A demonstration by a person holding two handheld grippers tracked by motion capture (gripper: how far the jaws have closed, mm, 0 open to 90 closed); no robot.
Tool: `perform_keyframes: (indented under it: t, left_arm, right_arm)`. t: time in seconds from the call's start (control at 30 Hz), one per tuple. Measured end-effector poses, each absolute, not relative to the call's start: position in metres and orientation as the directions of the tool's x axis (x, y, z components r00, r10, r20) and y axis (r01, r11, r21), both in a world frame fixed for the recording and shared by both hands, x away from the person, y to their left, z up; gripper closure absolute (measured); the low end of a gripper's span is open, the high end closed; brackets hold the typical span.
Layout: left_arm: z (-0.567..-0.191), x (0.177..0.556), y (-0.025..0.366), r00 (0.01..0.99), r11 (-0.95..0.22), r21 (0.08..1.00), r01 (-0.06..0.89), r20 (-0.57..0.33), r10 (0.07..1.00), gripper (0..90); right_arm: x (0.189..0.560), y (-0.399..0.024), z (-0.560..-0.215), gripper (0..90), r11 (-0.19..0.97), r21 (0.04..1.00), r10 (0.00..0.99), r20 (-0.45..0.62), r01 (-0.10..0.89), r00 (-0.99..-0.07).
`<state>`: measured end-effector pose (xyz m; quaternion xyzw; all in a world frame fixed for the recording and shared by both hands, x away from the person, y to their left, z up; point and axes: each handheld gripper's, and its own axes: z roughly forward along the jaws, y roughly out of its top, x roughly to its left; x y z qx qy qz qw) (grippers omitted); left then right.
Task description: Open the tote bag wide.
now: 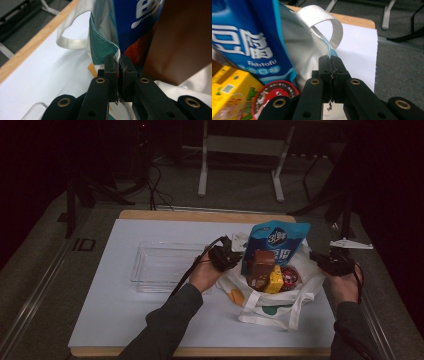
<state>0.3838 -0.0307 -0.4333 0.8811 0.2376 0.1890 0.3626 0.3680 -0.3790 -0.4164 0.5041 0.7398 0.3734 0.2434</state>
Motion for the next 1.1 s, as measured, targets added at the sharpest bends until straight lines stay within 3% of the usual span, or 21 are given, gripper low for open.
perform_keyframes:
  t: [0.63,1.1]
  left_arm:
    - [-0.458,0.385,-0.049,0.811,-0.717,0.634,0.289,0.235,0.535,86.1]
    - [-0.456,0.387,-0.037,0.816,-0.681,0.664,0.308,0.183,0.548,85.0]
  right_arm:
    - [0.381,-0.375,-0.461,88.2,0.171,0.718,0.946,0.071,0.675,-0.316]
    - [0.334,-0.368,-0.425,67.3,0.275,0.791,0.916,-0.043,0.547,-0.398]
